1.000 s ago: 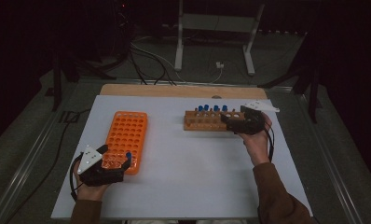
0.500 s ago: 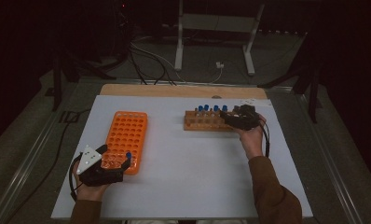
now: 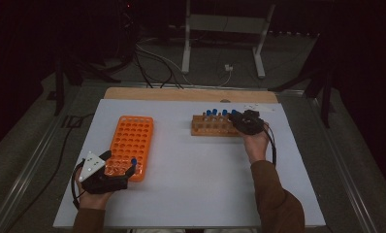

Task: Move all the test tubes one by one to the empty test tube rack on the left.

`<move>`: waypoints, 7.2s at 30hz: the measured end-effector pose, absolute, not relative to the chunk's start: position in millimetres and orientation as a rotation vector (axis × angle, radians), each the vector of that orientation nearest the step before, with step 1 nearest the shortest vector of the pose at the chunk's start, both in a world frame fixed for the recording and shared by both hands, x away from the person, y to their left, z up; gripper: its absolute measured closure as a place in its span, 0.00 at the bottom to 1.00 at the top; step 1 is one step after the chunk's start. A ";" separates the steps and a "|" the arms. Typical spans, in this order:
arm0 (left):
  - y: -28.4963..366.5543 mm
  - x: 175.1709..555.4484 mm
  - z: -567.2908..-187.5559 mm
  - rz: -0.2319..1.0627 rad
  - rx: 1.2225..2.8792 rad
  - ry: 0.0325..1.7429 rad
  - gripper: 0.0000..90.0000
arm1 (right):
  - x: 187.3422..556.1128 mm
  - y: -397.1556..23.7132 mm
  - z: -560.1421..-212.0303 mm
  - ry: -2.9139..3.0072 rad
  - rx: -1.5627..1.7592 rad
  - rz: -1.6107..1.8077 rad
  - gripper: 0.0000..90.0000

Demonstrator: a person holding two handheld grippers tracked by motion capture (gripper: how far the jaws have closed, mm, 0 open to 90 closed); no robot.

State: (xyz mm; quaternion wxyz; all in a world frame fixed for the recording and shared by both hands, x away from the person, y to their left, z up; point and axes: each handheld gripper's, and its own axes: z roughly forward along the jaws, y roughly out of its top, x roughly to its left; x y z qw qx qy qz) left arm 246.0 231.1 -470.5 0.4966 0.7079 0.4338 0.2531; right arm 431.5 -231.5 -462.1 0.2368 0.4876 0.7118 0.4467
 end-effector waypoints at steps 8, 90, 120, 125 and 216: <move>231.4 245.5 -470.3 0.613 1.713 1.052 0.01 | 433.3 -227.5 -466.3 1.945 1.350 1.222 0.83; 150.6 263.9 -420.6 0.516 1.756 0.823 0.05 | 365.7 -152.8 -404.8 2.204 0.985 1.514 0.85; 103.9 285.8 -432.2 0.432 1.833 0.790 0.58 | 325.7 -99.0 -393.0 2.411 0.762 1.588 0.85; 103.0 284.9 -432.4 0.434 1.840 0.775 0.72 | 322.4 -96.4 -393.6 2.424 0.741 1.592 0.85; 230.5 251.0 -478.2 0.536 1.809 1.025 0.86 | 322.4 -198.4 -422.1 2.170 1.000 1.531 0.04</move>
